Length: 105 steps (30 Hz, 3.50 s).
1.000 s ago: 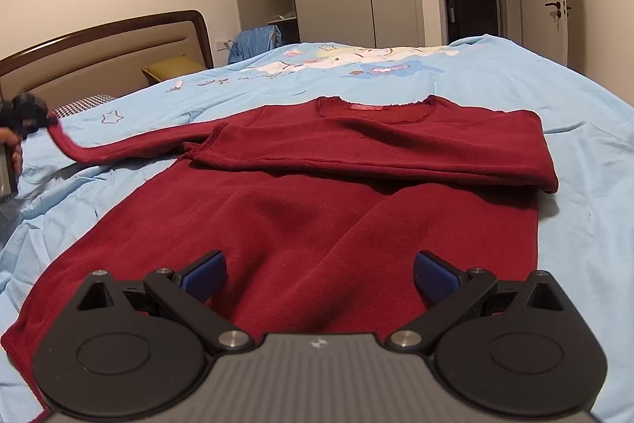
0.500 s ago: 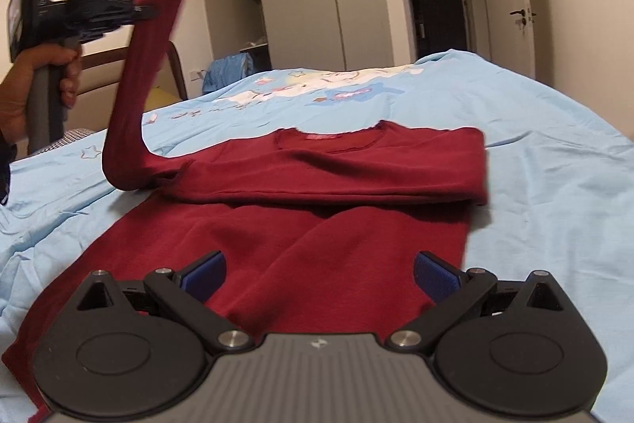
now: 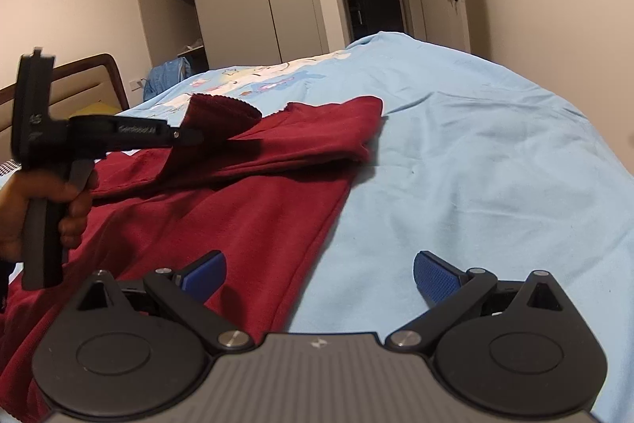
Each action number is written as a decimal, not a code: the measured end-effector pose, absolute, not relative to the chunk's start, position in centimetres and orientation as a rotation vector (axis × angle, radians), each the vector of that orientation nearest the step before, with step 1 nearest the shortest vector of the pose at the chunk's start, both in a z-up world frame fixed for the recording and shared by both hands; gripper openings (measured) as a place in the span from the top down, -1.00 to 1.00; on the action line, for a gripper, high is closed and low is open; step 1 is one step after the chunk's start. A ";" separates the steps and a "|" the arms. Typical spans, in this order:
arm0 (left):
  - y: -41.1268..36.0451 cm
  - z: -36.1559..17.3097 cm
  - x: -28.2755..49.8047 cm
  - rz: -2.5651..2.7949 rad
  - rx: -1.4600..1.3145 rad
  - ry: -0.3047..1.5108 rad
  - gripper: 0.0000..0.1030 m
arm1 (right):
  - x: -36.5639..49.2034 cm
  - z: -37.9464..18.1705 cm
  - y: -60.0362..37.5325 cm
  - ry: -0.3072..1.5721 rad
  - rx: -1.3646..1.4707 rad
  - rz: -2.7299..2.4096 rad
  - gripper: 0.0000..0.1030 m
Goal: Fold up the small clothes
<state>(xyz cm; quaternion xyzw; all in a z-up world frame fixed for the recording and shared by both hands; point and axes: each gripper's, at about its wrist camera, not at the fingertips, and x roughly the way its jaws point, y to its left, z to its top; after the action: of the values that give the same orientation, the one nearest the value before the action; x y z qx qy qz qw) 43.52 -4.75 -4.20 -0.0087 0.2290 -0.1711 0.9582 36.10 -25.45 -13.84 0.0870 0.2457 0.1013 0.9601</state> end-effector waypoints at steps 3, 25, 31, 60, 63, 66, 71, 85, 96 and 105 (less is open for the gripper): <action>-3.8 -3.6 42.9 -0.364 -0.008 0.464 -0.29 | 36.1 -13.9 -25.3 0.497 0.179 0.202 -1.00; 15.4 -4.5 37.8 0.209 0.218 0.550 -0.73 | 46.9 -10.3 -17.2 0.451 0.101 0.304 -1.00; 14.5 -4.8 40.8 0.194 0.331 0.517 -0.68 | 51.0 -12.3 -14.2 0.454 0.027 0.287 -1.00; 15.8 -3.8 40.5 0.156 0.047 0.597 0.15 | 50.9 -13.2 -15.8 0.469 0.104 0.319 -1.00; 15.4 -3.1 38.3 0.163 0.047 0.596 -0.22 | 48.5 -12.0 -16.8 0.440 0.104 0.318 -1.00; 15.1 -2.5 35.2 0.155 0.004 0.587 -0.58 | 45.3 -11.2 -17.9 0.431 0.070 0.326 -1.00; 14.0 -2.1 29.3 0.141 -0.050 0.585 -0.98 | 38.6 -11.2 -20.0 0.439 0.021 0.305 -1.00; 9.9 -5.0 19.3 0.027 -0.087 0.695 -0.90 | 24.6 -14.9 -20.9 0.565 0.039 0.224 -0.58; 8.5 -4.1 18.0 -0.046 -0.126 0.729 0.84 | 23.2 -13.9 -21.5 0.571 0.113 0.246 0.84; 8.7 -0.1 14.1 0.009 -0.106 0.616 0.92 | 19.6 -10.0 -24.8 0.459 0.045 0.194 0.89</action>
<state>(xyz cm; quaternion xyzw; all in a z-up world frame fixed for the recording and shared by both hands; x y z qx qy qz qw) 14.11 8.69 -0.09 -0.0520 0.3032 0.0046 0.9515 19.65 -24.79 -10.04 0.0222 0.2273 0.0958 0.9689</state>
